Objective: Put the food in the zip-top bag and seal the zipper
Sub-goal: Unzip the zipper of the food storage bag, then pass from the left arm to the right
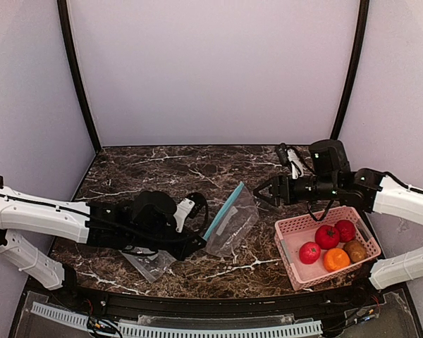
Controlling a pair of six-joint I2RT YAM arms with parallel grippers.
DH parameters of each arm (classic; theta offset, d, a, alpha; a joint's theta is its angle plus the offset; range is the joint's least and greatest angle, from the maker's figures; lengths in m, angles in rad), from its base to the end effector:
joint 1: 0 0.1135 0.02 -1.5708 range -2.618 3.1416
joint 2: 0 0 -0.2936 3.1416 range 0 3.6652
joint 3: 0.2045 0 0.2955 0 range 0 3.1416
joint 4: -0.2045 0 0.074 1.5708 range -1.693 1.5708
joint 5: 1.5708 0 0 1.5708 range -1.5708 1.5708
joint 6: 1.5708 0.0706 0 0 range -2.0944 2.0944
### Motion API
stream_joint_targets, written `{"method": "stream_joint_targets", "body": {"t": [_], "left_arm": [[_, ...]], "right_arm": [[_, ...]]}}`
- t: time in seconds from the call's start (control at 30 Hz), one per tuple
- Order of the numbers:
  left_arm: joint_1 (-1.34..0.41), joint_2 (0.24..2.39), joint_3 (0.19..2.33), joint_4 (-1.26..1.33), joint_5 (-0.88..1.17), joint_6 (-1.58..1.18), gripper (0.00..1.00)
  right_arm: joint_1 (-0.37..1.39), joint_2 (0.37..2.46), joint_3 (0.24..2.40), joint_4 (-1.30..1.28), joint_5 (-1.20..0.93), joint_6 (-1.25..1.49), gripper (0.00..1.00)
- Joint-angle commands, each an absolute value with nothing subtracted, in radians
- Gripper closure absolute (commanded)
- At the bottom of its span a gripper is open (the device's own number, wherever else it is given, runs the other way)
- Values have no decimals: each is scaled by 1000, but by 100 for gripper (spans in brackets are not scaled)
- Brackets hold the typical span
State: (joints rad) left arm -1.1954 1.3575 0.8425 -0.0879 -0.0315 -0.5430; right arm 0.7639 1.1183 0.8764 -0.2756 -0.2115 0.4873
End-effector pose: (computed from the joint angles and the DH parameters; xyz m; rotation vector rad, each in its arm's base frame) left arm 0.1334 -0.3325 0.2282 0.7305 2.2196 -0.9144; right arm 0.2145 0.2260 0.2957 -0.4427 2.1848 0.9490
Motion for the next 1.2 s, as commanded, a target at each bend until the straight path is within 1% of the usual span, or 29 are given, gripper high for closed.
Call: {"method": "stream_joint_targets", "body": {"t": [0.0,0.17,0.37,0.57,0.7,0.83,1.17], "left_arm": [[-1212,1293,861,-185,-295,-559,99],[-1241,1303,896,-243,-440,-569,99],[-1257,1373,931,-308,-511,-630,99],[-1272,1423,926,-298,-518,-679,99],[-1278,1429,914,-276,-502,-691,99],[-1279,1433,896,-264,-483,-705,99],[-1281,1435,867,-254,-468,-730,99]], "right_arm": [[773,1108,900,-247,-161,656,28],[836,1135,903,-221,-110,781,32],[937,1222,931,-155,-53,855,31],[1000,1353,967,-65,-47,910,37],[1014,1433,1017,-38,-53,912,40],[1015,1490,1063,-39,-44,910,45],[1014,1590,1138,-53,-37,898,49]]}}
